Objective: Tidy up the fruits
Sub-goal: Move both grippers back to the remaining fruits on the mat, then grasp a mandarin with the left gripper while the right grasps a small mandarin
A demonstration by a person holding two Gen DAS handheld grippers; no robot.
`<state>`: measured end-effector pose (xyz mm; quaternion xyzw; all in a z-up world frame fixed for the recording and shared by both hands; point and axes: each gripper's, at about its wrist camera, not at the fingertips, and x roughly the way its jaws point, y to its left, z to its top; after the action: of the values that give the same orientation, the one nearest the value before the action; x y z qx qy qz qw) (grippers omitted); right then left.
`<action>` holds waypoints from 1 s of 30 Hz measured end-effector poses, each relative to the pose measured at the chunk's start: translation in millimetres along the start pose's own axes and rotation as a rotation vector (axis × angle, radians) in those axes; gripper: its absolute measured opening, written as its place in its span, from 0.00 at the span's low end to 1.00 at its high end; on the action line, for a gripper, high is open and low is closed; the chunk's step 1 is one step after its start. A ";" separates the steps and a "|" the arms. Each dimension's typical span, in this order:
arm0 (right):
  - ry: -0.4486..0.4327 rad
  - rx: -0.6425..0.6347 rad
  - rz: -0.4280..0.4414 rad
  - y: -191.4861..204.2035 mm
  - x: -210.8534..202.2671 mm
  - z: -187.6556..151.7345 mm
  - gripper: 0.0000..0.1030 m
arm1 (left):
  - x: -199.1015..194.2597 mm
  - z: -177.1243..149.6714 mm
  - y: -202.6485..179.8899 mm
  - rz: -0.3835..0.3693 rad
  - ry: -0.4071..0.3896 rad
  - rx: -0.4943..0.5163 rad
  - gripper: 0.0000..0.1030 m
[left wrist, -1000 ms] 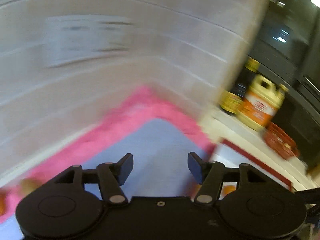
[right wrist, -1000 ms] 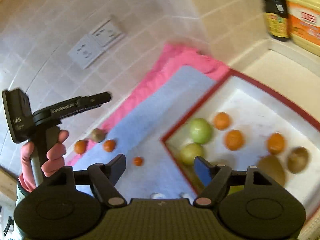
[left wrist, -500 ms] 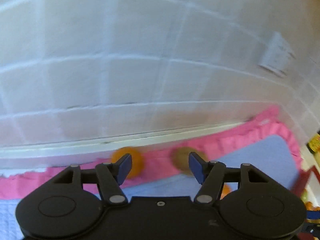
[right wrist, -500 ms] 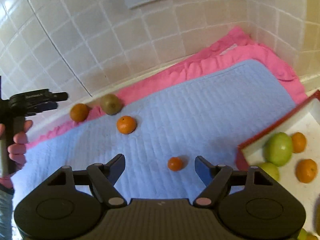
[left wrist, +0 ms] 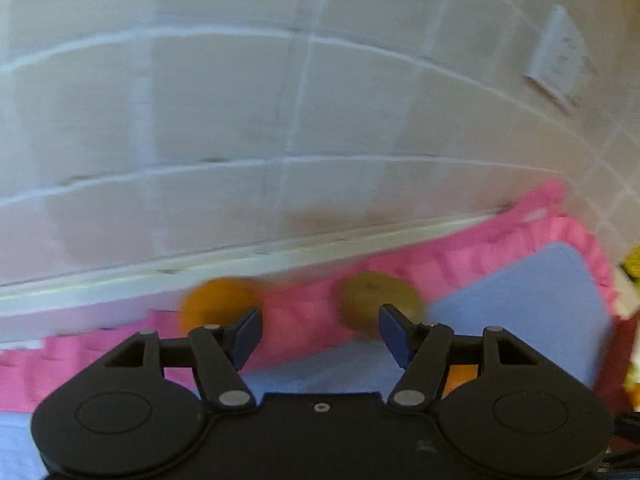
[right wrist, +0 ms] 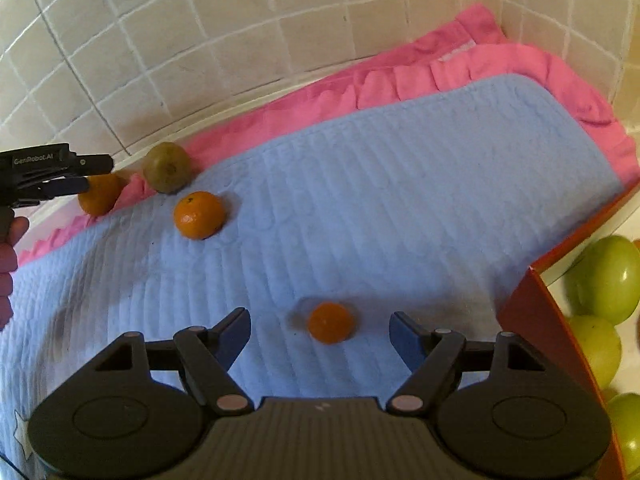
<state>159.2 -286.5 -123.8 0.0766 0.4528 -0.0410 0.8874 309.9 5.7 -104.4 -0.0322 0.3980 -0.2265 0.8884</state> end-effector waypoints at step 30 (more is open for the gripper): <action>-0.046 -0.095 -0.017 1.7 11.9 -3.1 0.31 | 55.1 -33.1 -81.1 -0.128 0.168 0.124 0.46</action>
<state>163.9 -284.4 -135.1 0.0298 0.4343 -0.0286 0.8998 287.5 -86.4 -145.8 0.0164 0.4535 -0.3086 0.8360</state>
